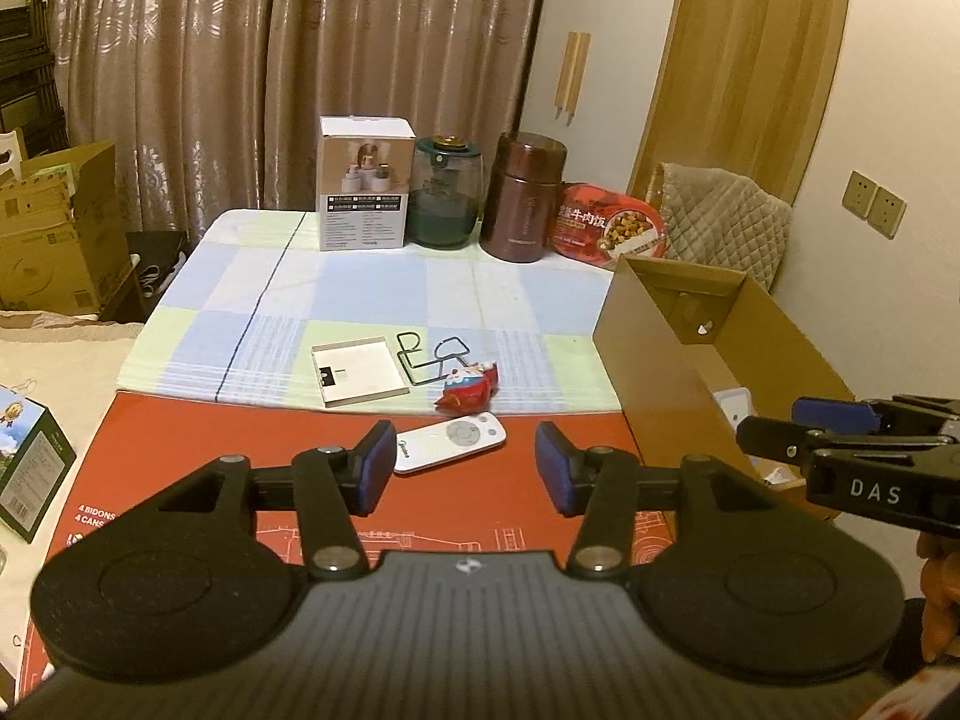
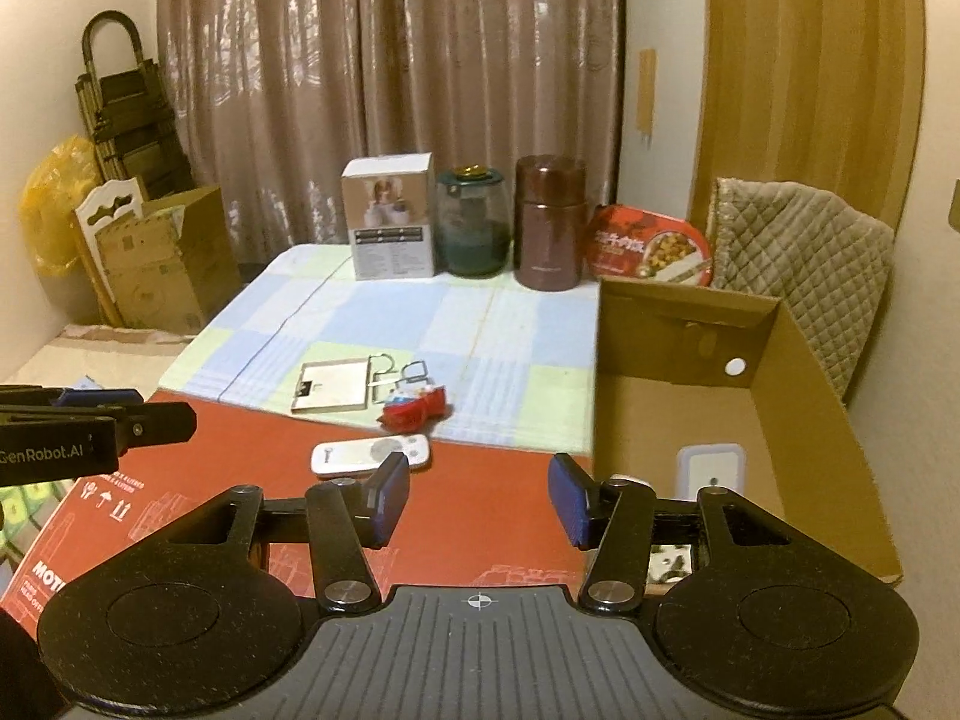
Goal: Organize rigid objects
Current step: 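Withdraw both tools from the box back over the mat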
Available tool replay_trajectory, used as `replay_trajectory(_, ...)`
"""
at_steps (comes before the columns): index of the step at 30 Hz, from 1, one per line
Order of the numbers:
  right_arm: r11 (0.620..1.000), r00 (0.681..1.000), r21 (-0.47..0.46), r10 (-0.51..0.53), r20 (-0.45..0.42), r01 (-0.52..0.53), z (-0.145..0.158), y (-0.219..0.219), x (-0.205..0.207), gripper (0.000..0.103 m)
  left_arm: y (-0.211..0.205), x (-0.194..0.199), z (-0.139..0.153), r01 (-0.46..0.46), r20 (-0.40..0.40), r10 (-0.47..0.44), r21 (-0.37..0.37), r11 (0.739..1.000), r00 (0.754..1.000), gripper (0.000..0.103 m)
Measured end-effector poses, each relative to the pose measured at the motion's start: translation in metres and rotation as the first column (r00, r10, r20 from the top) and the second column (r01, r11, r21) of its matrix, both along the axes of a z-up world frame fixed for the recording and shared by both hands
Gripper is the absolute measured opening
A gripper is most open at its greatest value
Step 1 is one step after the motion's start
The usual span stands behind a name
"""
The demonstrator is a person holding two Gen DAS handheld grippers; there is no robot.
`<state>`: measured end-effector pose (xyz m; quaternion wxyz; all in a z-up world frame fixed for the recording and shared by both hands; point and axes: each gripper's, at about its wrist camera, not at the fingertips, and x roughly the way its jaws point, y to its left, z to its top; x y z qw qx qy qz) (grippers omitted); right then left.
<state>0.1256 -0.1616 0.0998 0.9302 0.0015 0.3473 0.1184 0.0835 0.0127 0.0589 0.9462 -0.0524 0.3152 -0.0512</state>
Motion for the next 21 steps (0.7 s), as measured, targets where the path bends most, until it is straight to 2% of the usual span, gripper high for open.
replay_trajectory(3,1.0,1.0,0.004,0.012,-0.004,-0.012,-0.006,0.006,0.002,0.049,0.009,0.001,-0.006,-0.001,-0.005,0.001,0.018,1.0,1.0,0.053)
replay_trajectory(8,1.0,0.999,0.0,0.031,-0.019,-0.031,-0.019,0.016,0.006,0.05,0.024,0.005,-0.019,0.011,-0.002,-0.011,0.016,1.0,1.0,0.067)
replay_trajectory(10,0.999,0.999,0.0,0.037,-0.028,-0.037,-0.025,0.019,0.01,0.051,0.027,0.009,-0.025,0.021,-0.005,-0.021,0.037,0.999,1.0,0.07)
replay_trajectory(21,0.995,0.993,0.0,0.101,-0.064,-0.101,-0.067,0.042,0.033,0.062,0.052,0.045,-0.065,0.029,-0.052,-0.025,0.082,0.996,0.998,0.072)
